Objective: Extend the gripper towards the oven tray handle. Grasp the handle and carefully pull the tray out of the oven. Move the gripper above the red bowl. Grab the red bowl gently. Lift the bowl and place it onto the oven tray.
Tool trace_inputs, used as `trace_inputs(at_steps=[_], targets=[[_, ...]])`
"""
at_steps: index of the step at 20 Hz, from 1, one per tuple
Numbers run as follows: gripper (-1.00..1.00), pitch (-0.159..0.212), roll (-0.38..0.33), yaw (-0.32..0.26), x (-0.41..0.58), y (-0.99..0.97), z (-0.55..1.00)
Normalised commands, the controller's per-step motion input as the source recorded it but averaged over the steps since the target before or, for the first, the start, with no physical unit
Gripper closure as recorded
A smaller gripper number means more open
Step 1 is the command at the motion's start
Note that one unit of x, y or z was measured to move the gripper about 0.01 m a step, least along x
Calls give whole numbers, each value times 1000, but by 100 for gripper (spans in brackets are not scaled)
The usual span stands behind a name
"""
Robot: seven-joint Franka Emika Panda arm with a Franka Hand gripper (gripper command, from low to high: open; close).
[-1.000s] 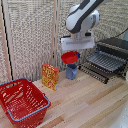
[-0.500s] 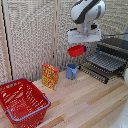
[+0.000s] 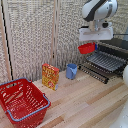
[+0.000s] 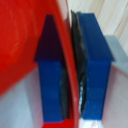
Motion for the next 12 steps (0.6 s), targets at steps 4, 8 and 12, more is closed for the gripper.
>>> trace_inputs(at_steps=[4, 8, 12], targets=[[100, -49, 37, -68, 138, -916, 0], [100, -52, 41, -52, 171, -939, 0], [100, -37, 39, -50, 194, -934, -7]])
